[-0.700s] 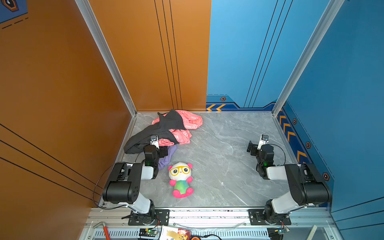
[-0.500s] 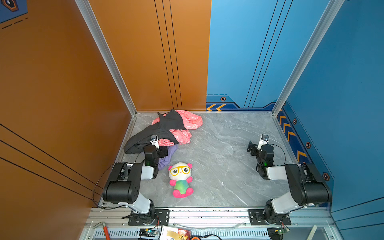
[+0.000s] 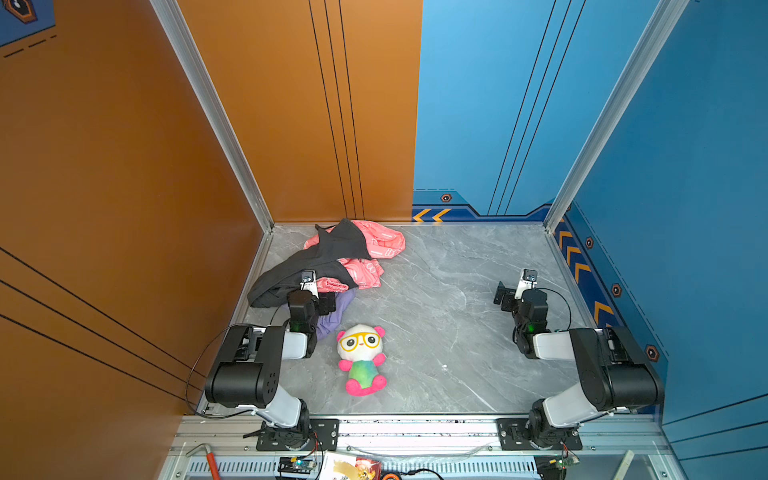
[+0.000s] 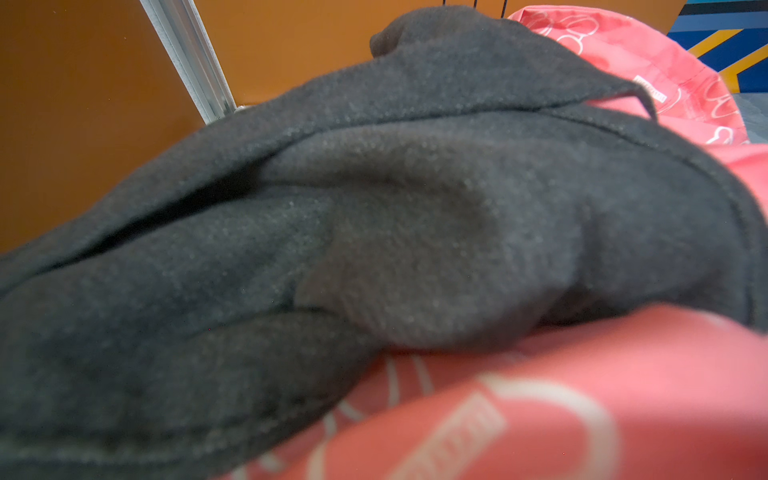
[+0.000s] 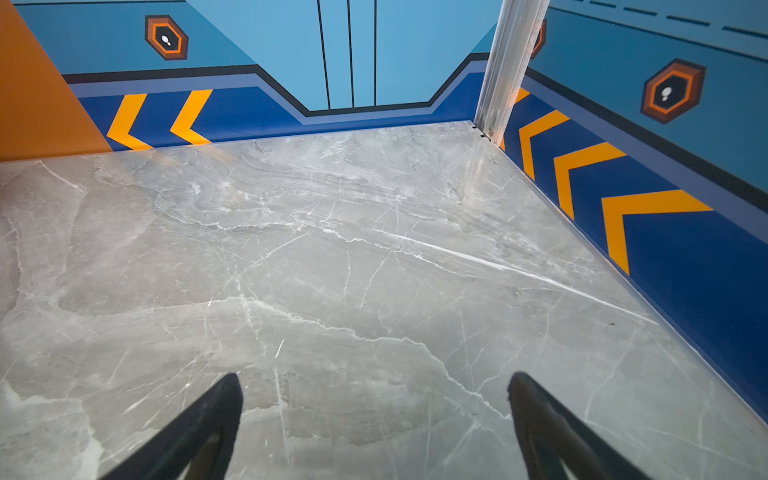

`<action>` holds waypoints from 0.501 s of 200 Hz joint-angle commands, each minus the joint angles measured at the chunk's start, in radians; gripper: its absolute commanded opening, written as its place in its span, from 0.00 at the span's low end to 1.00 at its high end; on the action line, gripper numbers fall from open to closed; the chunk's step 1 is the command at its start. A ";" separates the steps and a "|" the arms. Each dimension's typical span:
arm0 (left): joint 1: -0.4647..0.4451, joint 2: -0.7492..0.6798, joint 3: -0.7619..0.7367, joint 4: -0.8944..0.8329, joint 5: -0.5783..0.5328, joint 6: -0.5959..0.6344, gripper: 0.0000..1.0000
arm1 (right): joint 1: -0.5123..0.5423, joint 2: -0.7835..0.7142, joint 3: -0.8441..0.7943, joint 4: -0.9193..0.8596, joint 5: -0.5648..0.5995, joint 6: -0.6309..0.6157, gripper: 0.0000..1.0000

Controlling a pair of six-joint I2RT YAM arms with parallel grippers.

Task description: Pick out a specific cloth from the pile

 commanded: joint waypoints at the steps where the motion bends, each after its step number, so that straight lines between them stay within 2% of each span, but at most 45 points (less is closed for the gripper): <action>1: -0.010 0.003 0.001 0.025 -0.001 0.018 0.98 | -0.003 0.006 -0.004 0.006 0.006 -0.005 1.00; 50: -0.010 0.001 0.001 0.025 -0.005 0.017 0.98 | -0.003 0.006 -0.004 0.006 0.004 -0.005 1.00; 76: -0.052 -0.032 -0.002 0.018 -0.173 0.016 0.98 | -0.003 0.006 -0.004 0.005 0.005 -0.004 1.00; 100: -0.109 -0.145 -0.021 -0.034 -0.260 0.058 0.98 | 0.010 -0.007 -0.007 0.003 0.020 -0.016 1.00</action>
